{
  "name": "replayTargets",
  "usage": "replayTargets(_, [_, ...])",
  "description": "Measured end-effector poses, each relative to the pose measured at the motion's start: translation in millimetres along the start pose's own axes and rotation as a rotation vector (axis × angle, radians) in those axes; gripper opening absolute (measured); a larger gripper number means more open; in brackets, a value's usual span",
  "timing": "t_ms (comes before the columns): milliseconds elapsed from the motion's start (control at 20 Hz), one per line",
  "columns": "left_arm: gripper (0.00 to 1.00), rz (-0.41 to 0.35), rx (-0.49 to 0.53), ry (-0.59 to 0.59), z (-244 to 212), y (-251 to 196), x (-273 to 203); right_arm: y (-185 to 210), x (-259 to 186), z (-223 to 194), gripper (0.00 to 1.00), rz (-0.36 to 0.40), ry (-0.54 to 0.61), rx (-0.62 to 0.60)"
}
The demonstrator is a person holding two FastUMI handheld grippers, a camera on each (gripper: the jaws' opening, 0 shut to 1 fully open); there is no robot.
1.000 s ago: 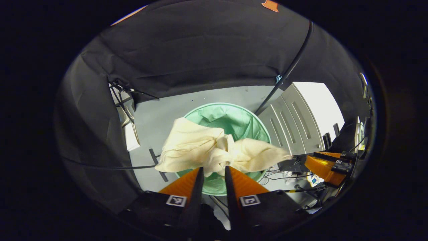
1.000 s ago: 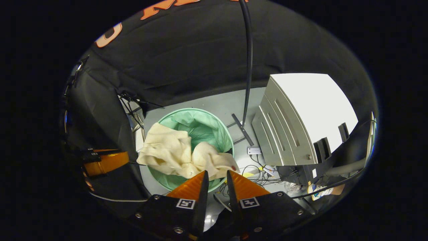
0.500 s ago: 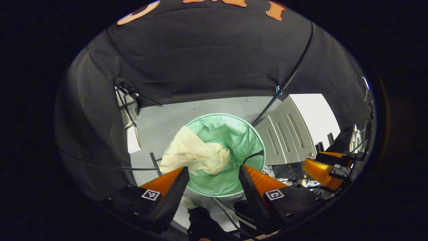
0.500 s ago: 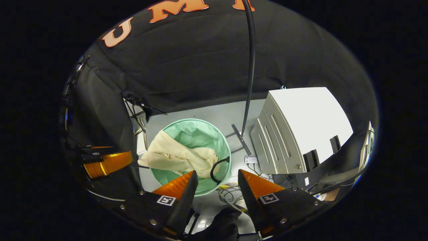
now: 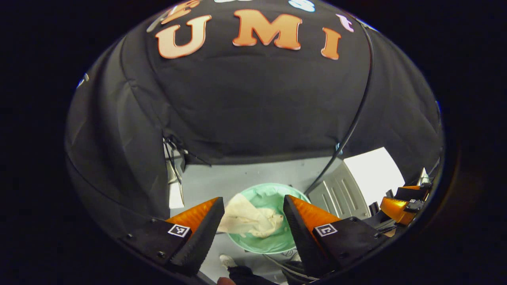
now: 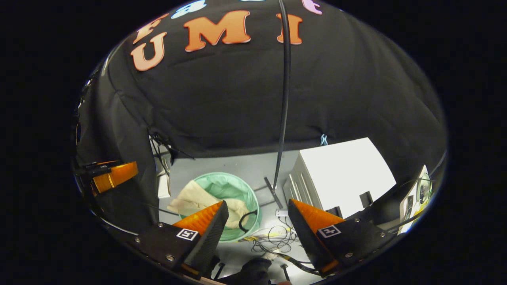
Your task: Grasp the clothes on the hanger with both hands and then place them into the laundry hamper below.
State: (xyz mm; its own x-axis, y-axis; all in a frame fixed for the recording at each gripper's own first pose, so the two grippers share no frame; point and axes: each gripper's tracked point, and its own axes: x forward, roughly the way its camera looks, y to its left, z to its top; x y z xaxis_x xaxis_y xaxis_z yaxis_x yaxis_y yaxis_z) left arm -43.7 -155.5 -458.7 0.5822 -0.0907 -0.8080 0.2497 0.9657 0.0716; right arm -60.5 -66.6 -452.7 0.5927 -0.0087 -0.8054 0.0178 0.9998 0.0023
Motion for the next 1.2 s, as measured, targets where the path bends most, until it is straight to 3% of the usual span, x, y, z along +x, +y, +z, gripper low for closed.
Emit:
replayTargets(200, [0.98,-0.020,-0.044,-0.138,45,-3,-50,-8,-54,66,0.94,0.006,-0.151,0.021])
replayTargets(450, [0.98,0.012,-0.070,-0.269,87,18,-113,-21,-104,110,0.94,0.010,-0.273,0.023])
replayTargets(850, [0.95,0.155,-0.078,-0.532,166,68,-211,-38,-186,192,0.93,-0.017,-0.510,-0.026])
replayTargets(1050, [1.00,0.208,-0.096,-0.660,207,90,-259,-49,-236,243,0.93,-0.021,-0.646,-0.048])
replayTargets(1100, [0.94,0.222,-0.100,-0.691,211,94,-271,-52,-246,254,0.93,-0.021,-0.679,-0.048])
replayTargets(1200, [0.94,0.246,-0.107,-0.754,219,101,-297,-56,-266,273,0.93,-0.016,-0.739,-0.046])
